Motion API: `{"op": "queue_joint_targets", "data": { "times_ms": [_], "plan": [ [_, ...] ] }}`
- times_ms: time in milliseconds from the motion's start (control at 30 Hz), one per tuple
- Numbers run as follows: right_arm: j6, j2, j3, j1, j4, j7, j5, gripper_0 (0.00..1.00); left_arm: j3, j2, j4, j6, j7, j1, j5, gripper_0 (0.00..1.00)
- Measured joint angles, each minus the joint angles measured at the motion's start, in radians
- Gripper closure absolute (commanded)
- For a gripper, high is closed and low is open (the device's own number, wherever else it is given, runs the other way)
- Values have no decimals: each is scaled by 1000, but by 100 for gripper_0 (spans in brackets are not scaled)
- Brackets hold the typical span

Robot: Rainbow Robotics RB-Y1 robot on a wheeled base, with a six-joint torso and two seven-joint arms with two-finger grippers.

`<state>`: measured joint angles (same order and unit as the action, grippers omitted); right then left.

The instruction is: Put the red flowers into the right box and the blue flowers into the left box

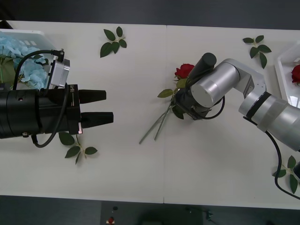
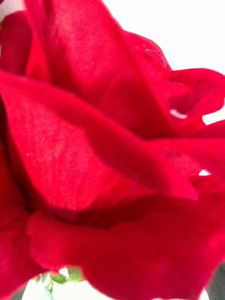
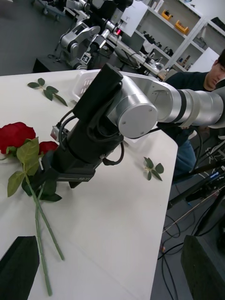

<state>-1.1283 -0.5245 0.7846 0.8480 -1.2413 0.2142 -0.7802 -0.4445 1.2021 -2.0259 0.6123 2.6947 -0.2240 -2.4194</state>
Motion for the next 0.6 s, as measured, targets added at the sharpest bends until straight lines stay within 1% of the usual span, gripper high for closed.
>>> {"op": "queue_joint_targets", "data": {
  "times_ms": [33, 67, 100, 133, 167, 200, 233, 267, 300, 400, 600],
  "plan": [
    [0, 0, 0, 0, 4, 0, 0, 1, 0, -1, 3, 0, 0, 0, 0, 12],
    [0, 1, 0, 1, 12, 0, 0, 20, 0, -4, 8, 0, 0, 0, 0, 12],
    [-1, 3, 0, 2, 24, 0, 0, 38, 0, -8, 13, 0, 0, 0, 0, 12],
    [-2, 7, 0, 4, 38, 0, 0, 45, 0, -14, 19, 0, 0, 0, 0, 12],
    [-7, 14, 0, 8, 55, 0, 0, 59, 0, -22, 26, 0, 0, 0, 0, 12],
    [-14, 22, 0, 14, 75, 0, 0, 68, 0, -30, 33, 0, 0, 0, 0, 12],
    [-22, 29, 0, 22, 92, 0, 1, 81, 0, -37, 37, 0, 0, 0, 0, 12],
    [-25, 36, 0, 29, 104, 0, 1, 90, 0, -43, 38, 0, 0, 0, 0, 12],
    [-22, 42, 0, 36, 117, 0, 3, 94, 0, -46, 39, 0, 0, 0, 0, 12],
    [-11, 57, 0, 49, 135, 0, 8, 100, 0, -48, 39, 0, 0, 0, 0, 12],
    [-12, 61, 0, 51, 135, 0, 8, 100, 0, -48, 39, 0, 0, 0, 0, 12]
  ]
}}
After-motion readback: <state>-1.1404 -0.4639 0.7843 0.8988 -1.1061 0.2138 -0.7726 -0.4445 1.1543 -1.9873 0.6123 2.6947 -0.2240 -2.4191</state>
